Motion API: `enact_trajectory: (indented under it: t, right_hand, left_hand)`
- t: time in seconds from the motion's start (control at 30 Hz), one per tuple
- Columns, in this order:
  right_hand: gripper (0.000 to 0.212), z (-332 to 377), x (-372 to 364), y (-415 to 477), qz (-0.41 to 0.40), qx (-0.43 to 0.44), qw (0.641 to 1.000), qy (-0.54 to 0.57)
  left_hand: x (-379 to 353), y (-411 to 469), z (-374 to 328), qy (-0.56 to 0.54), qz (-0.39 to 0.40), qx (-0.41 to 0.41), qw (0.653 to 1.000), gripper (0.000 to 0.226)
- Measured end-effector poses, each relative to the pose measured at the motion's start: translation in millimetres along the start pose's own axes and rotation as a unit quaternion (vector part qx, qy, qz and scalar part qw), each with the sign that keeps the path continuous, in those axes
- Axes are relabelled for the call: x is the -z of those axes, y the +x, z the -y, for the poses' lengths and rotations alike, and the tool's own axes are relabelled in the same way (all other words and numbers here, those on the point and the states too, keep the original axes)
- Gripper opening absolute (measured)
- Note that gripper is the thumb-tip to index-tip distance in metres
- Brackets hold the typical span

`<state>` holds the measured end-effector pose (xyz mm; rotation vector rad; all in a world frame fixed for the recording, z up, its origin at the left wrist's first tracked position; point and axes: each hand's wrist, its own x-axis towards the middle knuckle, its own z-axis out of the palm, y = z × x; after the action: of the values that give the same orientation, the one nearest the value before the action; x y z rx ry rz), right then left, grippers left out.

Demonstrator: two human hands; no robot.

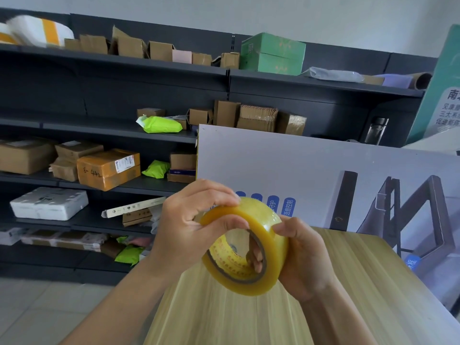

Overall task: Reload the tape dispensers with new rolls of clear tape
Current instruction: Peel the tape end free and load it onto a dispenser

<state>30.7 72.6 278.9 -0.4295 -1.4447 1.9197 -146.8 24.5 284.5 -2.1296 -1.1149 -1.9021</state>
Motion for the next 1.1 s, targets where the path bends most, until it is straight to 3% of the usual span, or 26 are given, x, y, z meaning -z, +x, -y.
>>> enact_trajectory:
  t: [0.1, 0.43, 0.6, 0.63, 0.73, 0.8, 0.87, 1.1]
  right_hand:
    - [0.063, -2, 4, 0, -0.002, -0.017, 0.999, 0.043]
    - [0.054, -2, 7, -1, -0.001, -0.023, 0.999, 0.038]
    - [0.066, 1, 4, -2, -0.066, -0.013, 0.998, -0.003]
    - [0.063, 2, 2, -3, -0.079, 0.000, 0.996, -0.038]
    - [0.023, 7, -11, -8, -0.083, 0.064, 0.983, -0.150]
    - [0.023, 8, -16, -10, -0.084, 0.098, 0.975, -0.180]
    - [0.037, 3, -18, -9, -0.076, 0.136, 0.966, -0.207]
    - [0.037, -2, -18, -7, -0.069, 0.163, 0.953, -0.247]
  left_hand:
    - [7, 1, 0, -0.036, 0.075, 0.029, 0.996, 0.023]
    - [13, 5, -13, -0.018, 0.057, 0.000, 0.998, 0.010]
    - [8, 5, -17, 0.006, 0.130, 0.003, 0.991, 0.018]
    - [7, 5, -19, 0.009, 0.141, 0.024, 0.990, 0.023]
    - [2, 7, -24, 0.057, 0.150, 0.104, 0.982, 0.047]
    - [2, 10, -24, 0.064, 0.185, 0.192, 0.962, 0.069]
    - [5, 13, -20, 0.025, 0.237, 0.284, 0.929, 0.086]
    - [12, 22, -15, -0.128, 0.258, 0.364, 0.886, 0.061]
